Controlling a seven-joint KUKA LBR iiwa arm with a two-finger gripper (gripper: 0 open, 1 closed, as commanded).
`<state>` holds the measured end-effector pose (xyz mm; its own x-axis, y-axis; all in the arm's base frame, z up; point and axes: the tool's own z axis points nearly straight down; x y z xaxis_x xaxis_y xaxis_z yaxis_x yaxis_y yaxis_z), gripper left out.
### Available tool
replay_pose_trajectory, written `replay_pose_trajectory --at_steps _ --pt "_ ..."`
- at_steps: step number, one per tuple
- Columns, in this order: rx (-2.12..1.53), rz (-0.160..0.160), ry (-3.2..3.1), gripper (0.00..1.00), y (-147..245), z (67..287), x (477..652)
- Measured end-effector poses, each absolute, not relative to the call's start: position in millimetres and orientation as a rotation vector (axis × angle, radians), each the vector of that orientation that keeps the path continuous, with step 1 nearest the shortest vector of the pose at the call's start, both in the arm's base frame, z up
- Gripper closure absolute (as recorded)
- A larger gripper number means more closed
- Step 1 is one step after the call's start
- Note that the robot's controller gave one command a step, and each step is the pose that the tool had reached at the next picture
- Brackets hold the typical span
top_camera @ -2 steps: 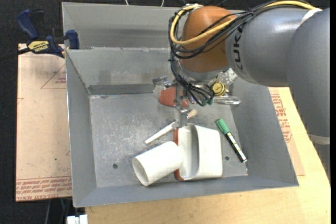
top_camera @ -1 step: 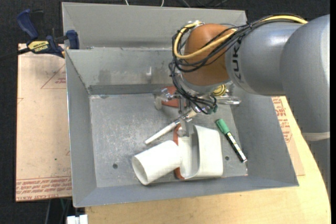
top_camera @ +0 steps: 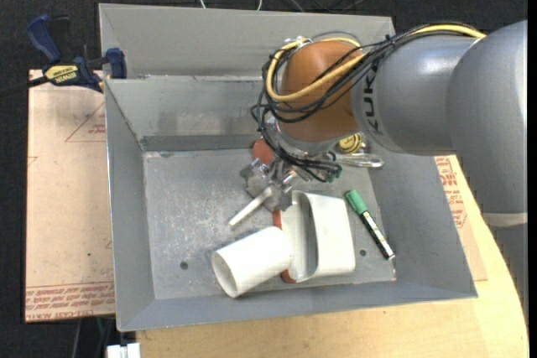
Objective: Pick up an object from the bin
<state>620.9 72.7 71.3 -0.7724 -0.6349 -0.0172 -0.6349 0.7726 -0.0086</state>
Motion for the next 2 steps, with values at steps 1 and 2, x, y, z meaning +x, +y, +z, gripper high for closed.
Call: replay_pose_trajectory --at_steps 1,2 --pt "-1.053 -0.003 2.94 1.0 72.7 71.3 620.9" --pt "-1.051 -0.002 2.94 1.0 72.8 72.6 620.8"
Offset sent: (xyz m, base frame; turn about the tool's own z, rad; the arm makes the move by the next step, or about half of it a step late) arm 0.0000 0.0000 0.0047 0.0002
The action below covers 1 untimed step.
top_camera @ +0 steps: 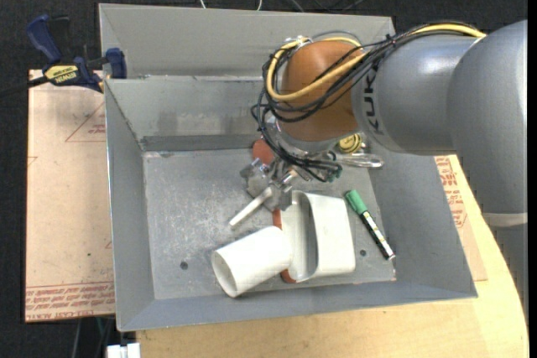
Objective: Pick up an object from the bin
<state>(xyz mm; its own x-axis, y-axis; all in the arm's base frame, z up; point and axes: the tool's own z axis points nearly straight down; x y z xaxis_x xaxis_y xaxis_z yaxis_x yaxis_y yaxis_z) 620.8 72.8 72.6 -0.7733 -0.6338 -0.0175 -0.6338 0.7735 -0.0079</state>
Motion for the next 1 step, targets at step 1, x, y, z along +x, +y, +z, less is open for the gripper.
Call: replay_pose_trajectory --at_steps 1 --pt "-1.049 -0.001 2.942 1.0 72.9 75.0 620.4"
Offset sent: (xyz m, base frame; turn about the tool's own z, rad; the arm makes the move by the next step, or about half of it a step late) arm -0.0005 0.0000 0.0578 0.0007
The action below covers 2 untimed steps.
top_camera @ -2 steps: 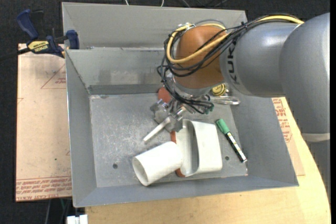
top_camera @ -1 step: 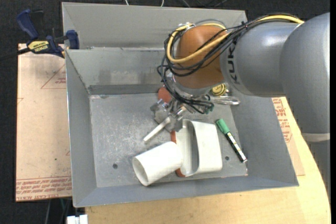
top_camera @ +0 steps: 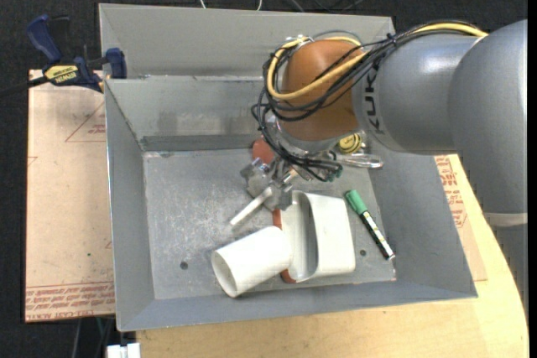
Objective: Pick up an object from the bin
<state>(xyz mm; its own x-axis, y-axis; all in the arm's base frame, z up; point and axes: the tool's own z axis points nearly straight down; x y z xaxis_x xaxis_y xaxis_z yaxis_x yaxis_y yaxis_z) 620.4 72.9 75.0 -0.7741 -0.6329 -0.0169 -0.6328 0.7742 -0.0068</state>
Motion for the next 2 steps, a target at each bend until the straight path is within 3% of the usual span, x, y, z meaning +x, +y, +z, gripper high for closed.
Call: replay_pose_trajectory --at_steps 2 --pt "-1.046 -0.001 2.941 1.0 73.4 120.6 620.6"
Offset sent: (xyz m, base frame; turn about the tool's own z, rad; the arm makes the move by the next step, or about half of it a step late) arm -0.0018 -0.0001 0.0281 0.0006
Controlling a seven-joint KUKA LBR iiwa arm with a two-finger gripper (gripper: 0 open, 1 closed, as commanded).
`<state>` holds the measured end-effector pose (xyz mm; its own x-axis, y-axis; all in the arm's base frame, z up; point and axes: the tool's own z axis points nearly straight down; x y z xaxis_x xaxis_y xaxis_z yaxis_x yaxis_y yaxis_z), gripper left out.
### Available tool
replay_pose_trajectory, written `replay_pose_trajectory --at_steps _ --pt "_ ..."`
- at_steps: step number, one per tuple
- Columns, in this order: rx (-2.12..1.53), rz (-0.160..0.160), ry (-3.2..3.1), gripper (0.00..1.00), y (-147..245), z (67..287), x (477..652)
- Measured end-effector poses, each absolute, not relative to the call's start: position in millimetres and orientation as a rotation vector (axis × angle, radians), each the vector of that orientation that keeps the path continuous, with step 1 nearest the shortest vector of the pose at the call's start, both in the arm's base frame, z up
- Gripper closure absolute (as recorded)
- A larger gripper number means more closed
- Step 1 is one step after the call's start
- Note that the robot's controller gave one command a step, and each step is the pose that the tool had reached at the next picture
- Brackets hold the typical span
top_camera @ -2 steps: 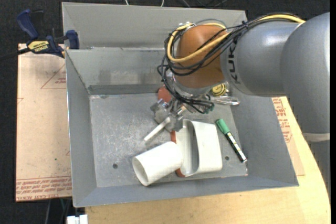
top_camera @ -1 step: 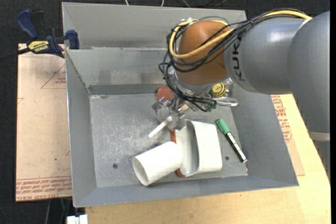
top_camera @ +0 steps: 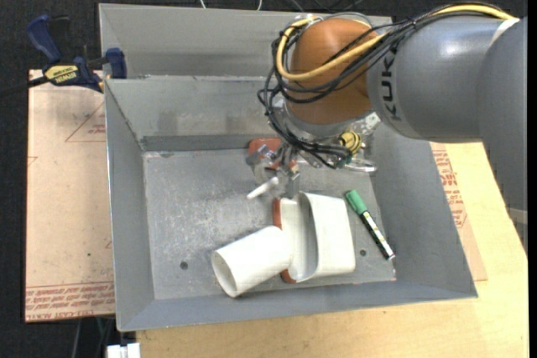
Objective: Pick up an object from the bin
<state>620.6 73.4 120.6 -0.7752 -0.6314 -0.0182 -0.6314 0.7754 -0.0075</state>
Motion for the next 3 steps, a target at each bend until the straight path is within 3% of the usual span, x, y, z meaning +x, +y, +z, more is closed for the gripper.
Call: replay_pose_trajectory --at_steps 1,3 --pt "-1.047 0.002 2.949 1.0 73.5 145.8 618.6" --pt "-1.042 0.001 2.943 1.0 74.0 218.5 620.3"
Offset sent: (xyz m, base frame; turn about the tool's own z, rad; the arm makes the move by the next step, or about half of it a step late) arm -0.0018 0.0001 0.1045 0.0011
